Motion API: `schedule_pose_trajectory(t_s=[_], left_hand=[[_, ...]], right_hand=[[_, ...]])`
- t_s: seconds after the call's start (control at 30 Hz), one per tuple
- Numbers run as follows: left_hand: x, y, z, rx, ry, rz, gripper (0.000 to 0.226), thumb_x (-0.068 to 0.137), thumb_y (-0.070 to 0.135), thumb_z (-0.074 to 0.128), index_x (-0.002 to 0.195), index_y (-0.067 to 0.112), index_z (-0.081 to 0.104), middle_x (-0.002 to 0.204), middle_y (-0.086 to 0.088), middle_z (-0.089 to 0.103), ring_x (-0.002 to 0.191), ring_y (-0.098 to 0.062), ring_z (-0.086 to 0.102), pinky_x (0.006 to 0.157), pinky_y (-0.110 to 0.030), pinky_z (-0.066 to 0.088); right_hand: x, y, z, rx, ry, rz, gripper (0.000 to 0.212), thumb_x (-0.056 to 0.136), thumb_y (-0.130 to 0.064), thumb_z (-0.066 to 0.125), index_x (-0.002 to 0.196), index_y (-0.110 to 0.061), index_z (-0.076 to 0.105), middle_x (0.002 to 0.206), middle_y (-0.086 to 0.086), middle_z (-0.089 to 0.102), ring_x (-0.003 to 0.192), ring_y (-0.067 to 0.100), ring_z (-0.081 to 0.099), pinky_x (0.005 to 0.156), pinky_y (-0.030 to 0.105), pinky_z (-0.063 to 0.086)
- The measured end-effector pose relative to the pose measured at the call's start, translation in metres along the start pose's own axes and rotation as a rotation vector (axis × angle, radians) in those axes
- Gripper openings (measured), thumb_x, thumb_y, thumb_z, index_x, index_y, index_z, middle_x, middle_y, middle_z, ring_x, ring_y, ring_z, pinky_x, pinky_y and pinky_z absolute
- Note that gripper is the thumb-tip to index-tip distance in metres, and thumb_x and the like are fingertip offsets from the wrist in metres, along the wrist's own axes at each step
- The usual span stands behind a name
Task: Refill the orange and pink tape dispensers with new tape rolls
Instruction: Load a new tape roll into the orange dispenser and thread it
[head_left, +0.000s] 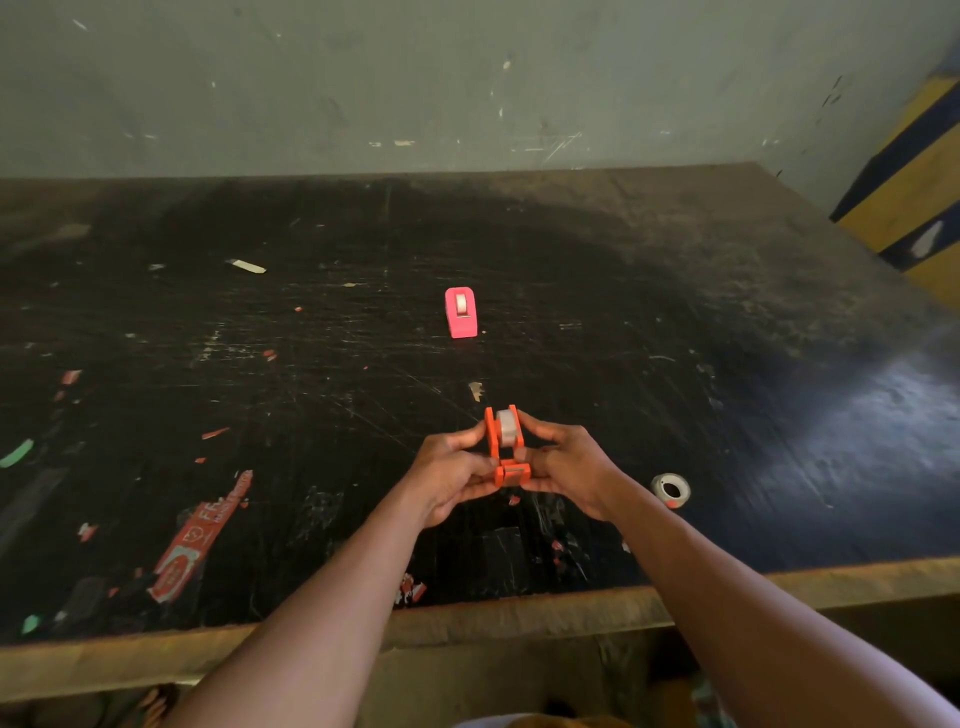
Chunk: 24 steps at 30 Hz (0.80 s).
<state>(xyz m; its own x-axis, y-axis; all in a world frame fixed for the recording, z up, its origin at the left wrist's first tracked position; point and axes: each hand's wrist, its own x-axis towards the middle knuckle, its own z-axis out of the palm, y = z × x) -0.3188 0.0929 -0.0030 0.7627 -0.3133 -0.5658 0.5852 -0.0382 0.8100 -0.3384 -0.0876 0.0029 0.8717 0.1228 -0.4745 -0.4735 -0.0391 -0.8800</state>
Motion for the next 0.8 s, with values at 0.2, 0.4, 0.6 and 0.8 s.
schedule_pose_trajectory(t_s=[0.2,0.4,0.6,0.8], left_hand=[[-0.002,0.003,0.001,-0.001,0.010,0.021,0.050,0.090,-0.007,0.061,0.123,0.030,0.060,0.102,-0.011,0.080,0.095,-0.022,0.078,0.077,-0.033,0.058],[-0.003,0.003,0.002,0.032,0.037,0.066,0.043,0.086,-0.006,0.068,0.096,0.036,0.066,0.100,-0.010,0.080,0.093,-0.021,0.078,0.068,-0.027,0.059],[-0.004,0.007,-0.003,0.075,0.062,0.084,0.043,0.087,-0.006,0.067,0.095,0.036,0.067,0.105,-0.010,0.079,0.092,-0.019,0.078,0.072,-0.029,0.061],[-0.009,0.014,-0.017,0.171,0.077,0.107,0.042,0.088,-0.007,0.065,0.113,0.026,0.071,0.102,-0.005,0.080,0.096,-0.018,0.077,0.085,-0.036,0.062]], right_hand=[[-0.002,-0.003,0.003,-0.016,0.025,-0.007,0.055,0.095,-0.002,0.058,0.139,-0.034,0.050,0.110,0.011,0.074,0.097,0.022,0.074,0.089,0.043,0.059],[-0.002,-0.005,0.010,-0.061,0.059,-0.022,0.056,0.094,-0.002,0.059,0.141,-0.033,0.049,0.111,0.010,0.073,0.101,0.024,0.072,0.090,0.044,0.058],[-0.002,-0.006,0.020,-0.077,0.076,-0.047,0.054,0.095,-0.002,0.058,0.139,-0.032,0.050,0.107,0.010,0.073,0.099,0.025,0.073,0.090,0.046,0.058],[-0.001,-0.010,0.038,-0.117,0.100,-0.079,0.053,0.095,-0.003,0.058,0.138,-0.032,0.051,0.099,0.005,0.075,0.095,0.021,0.074,0.084,0.038,0.060]])
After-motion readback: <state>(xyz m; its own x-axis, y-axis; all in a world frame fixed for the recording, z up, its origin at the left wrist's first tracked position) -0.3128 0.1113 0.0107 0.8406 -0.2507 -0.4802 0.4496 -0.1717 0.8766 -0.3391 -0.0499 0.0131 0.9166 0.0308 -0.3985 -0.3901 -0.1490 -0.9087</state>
